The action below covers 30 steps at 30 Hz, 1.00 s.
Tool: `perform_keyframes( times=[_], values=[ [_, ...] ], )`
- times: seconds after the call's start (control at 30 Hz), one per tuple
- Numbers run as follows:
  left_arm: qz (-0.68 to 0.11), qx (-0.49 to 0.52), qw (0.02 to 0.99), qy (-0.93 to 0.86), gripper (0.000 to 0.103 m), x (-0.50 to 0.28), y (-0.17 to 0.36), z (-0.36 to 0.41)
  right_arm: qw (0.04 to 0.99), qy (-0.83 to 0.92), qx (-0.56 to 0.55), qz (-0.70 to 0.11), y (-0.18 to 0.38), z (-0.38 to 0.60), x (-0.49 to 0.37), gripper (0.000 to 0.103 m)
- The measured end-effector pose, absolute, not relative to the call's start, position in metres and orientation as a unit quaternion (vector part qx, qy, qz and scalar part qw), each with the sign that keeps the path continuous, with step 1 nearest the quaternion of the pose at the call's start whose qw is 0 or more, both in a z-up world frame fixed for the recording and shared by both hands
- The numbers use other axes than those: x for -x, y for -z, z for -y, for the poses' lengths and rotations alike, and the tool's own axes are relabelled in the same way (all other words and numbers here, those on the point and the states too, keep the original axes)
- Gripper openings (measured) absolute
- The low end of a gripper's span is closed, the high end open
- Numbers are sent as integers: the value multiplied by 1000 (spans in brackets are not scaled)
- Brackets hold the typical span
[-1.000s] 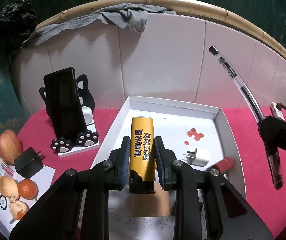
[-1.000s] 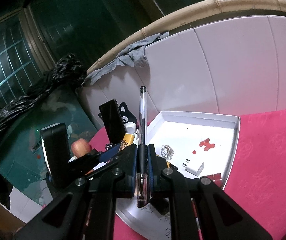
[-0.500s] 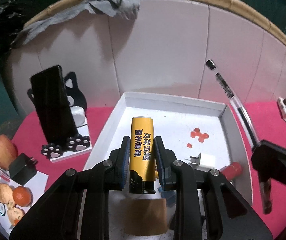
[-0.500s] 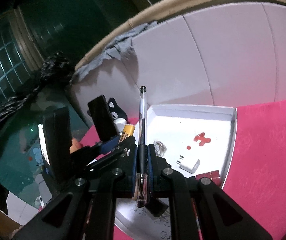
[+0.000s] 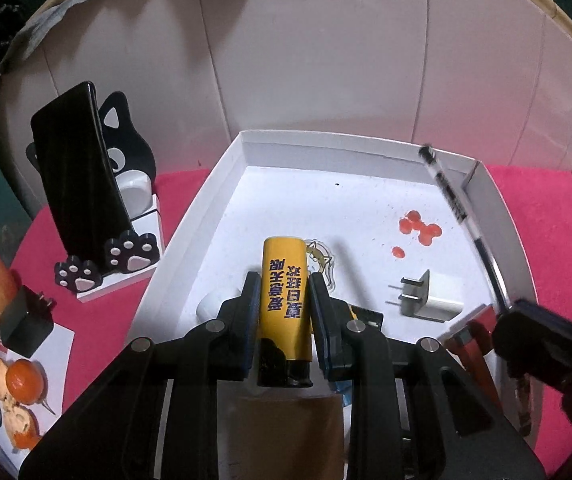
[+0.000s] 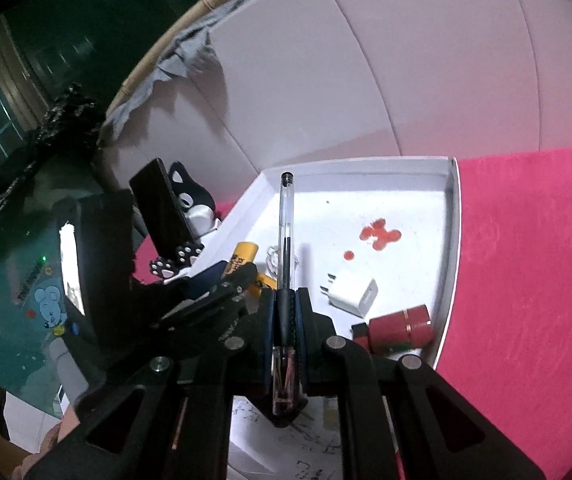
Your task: Organize rigid objects
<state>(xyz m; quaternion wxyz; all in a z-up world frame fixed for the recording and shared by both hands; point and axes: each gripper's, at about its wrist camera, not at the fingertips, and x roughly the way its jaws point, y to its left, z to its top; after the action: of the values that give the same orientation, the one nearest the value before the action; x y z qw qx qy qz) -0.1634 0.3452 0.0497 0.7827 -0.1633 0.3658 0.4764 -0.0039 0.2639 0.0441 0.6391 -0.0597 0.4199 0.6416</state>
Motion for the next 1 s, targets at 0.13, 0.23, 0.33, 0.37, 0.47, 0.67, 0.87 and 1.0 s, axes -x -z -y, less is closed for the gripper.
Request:
perform_keyframes(
  times=[0.13, 0.23, 0.33, 0.37, 0.47, 0.67, 0.87, 1.0],
  values=[
    [-369, 168, 779, -479, 24, 164, -48, -346, 641, -637, 62, -424, -40, -263, 5, 10],
    [-365, 173, 778, -481, 25, 168, -49, -343, 643, -633, 67, -426, -41, -260, 8, 15],
    [-353, 176, 779, -488, 62, 174, -55, -340, 661, -627, 68, -407, -44, -255, 10, 61],
    [-349, 172, 776, -496, 72, 177, -57, -340, 671, -621, 69, -399, -46, -253, 10, 65],
    [-336, 177, 776, -503, 84, 186, -61, -340, 677, -615, 59, -400, -46, -249, 4, 86],
    [-320, 162, 776, -518, 103, 195, -72, -330, 692, -610, 48, -382, -53, -237, 3, 103],
    [-296, 158, 783, -524, 103, 203, -85, -316, 711, -603, 46, -359, -64, -224, 6, 103],
    [-274, 160, 791, -523, 103, 210, -96, -301, 722, -600, 38, -343, -75, -210, 5, 103]
  ],
)
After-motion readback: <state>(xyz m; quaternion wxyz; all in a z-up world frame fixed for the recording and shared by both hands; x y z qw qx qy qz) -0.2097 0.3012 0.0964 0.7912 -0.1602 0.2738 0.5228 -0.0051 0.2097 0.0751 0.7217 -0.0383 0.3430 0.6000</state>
